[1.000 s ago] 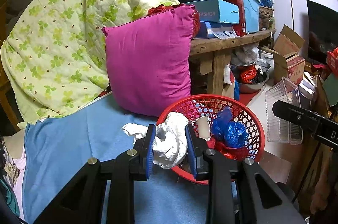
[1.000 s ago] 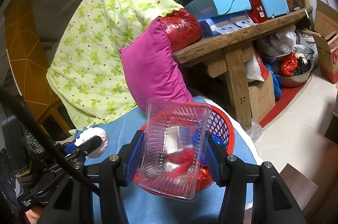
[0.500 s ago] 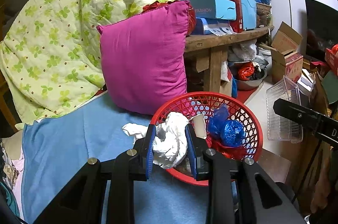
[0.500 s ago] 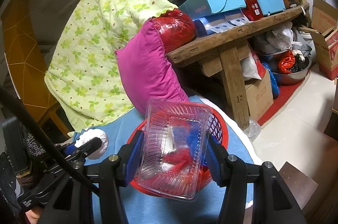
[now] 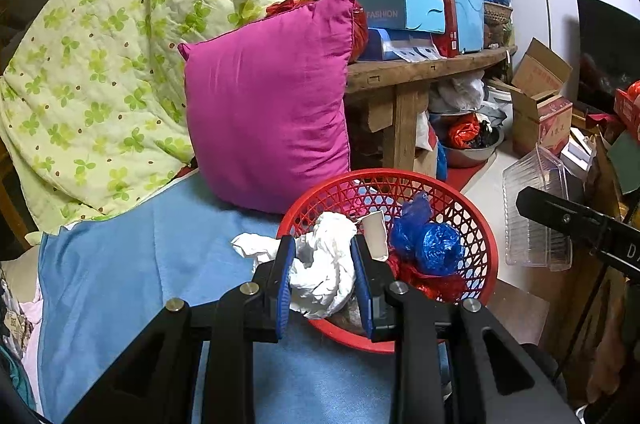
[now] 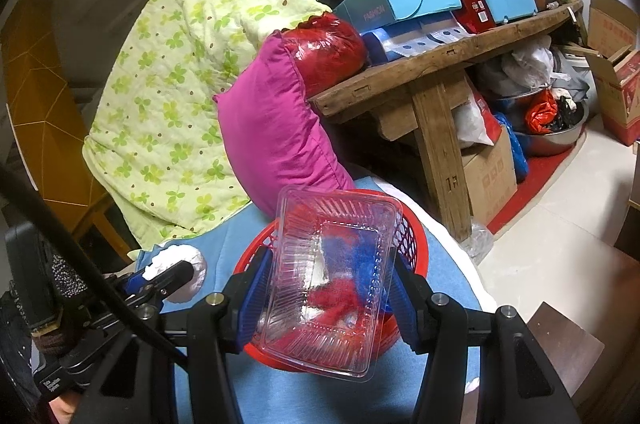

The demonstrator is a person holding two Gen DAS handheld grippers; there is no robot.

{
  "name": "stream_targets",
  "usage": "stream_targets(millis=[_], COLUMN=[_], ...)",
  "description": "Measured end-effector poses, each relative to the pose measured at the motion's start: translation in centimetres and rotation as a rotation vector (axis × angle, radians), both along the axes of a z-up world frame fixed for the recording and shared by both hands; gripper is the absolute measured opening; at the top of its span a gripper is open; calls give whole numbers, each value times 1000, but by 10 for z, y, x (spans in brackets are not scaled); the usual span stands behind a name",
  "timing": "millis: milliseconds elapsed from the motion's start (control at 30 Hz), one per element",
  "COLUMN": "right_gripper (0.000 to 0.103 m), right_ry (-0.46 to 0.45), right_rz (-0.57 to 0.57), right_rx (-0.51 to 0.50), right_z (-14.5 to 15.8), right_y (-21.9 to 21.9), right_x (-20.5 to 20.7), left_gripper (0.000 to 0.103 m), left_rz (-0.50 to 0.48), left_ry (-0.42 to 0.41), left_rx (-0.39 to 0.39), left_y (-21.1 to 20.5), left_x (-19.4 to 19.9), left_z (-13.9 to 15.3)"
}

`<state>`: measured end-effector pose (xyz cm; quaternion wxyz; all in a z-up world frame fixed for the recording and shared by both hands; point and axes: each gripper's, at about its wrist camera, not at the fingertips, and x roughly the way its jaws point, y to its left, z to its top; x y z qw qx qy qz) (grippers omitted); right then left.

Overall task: Collect trash
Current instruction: 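Carry the tissue and clear tray over the red wastebasket with both tools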

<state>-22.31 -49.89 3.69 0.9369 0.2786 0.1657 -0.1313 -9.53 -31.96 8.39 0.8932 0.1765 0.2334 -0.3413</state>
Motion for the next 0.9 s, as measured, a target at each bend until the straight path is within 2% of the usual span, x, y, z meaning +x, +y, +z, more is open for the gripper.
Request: stream_targets(millis=[600, 900], right_gripper=[58, 58], right_ry=[5, 71], right_rz=[-2, 5], right_rx=[3, -8], right_z=[-2, -9], right_y=[-11, -11], right_x=[5, 25], left_gripper=[30, 30], left_rz=[-14, -10], left_ry=[3, 31], left_rx=[26, 25], left_y=[-11, -10], left_x=[6, 15], left_z=[-7, -11])
